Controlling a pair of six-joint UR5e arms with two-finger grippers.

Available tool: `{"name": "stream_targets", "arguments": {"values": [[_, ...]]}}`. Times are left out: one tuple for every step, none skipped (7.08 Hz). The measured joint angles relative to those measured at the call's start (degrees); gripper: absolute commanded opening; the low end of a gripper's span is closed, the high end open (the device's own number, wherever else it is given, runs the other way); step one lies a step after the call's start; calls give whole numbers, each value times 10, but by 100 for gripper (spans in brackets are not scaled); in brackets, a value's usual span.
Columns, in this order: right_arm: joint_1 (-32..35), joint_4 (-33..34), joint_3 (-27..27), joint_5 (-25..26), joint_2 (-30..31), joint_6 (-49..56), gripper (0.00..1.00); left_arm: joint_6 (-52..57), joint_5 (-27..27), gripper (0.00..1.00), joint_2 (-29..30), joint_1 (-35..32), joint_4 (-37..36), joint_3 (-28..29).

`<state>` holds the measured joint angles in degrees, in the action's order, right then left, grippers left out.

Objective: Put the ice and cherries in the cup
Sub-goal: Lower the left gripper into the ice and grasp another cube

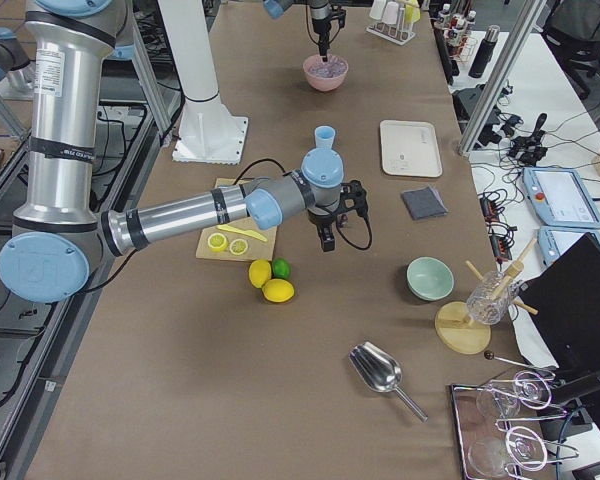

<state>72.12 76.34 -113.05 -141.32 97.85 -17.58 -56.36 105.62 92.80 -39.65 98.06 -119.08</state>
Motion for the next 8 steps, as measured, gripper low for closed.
{"name": "stream_targets", "arguments": {"values": [[0, 0, -2, 0, 0, 0, 100, -3, -2, 67, -3, 9, 1, 4], [0, 0, -3, 0, 0, 0, 100, -3, -3, 66, 0, 17, 2, 12], [0, 0, -4, -1, 1, 0, 100, -3, -4, 66, 4, 22, 3, 21], [0, 0, -5, -1, 3, 0, 100, -3, -4, 64, 8, 28, 3, 29], [0, 0, -6, -1, 4, 0, 100, -2, -4, 63, 12, 31, 4, 35], [0, 0, -7, -1, 4, 0, 100, -2, -4, 63, 16, 33, 4, 40], [0, 0, -7, -1, 4, 0, 100, -1, -4, 63, 17, 33, 4, 44], [0, 0, -8, -2, 4, 0, 100, -1, -4, 63, 20, 33, 5, 49]]}}
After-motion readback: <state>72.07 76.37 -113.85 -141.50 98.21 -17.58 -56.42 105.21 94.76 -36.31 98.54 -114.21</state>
